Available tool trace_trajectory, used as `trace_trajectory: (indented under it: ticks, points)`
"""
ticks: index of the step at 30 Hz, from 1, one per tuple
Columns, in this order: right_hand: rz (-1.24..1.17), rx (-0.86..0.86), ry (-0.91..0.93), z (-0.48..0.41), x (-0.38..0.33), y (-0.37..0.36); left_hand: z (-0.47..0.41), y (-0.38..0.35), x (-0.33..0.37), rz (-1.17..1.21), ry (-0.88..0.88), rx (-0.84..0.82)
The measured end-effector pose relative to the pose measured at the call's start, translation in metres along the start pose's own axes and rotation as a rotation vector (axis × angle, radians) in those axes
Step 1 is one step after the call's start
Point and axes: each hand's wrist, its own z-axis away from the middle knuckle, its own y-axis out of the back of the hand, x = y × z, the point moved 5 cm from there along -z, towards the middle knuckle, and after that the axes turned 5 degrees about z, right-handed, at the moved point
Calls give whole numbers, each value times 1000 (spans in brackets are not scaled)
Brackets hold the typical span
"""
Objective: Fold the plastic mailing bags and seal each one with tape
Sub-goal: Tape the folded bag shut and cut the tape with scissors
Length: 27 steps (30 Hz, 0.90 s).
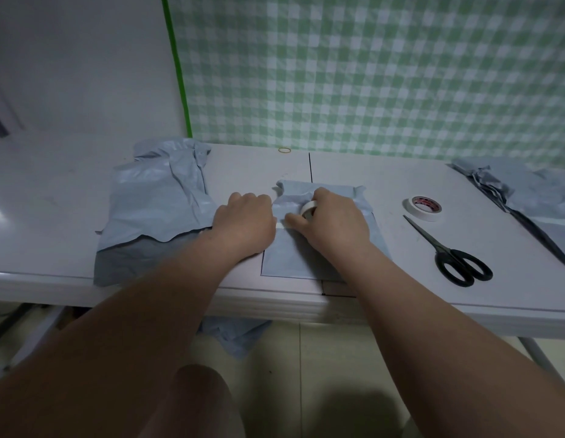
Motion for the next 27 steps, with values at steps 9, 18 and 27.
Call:
trace_trajectory:
  ticks: [9,18,27]
  points:
    - [15,-25,29,1,-3,5,4,4,1,118,44,70]
    - [12,-39,79,6,-9,8,33,0,37,480,-92,131]
    - [-39,17,95,8,-4,6,45,-28,36,321,-112,-21]
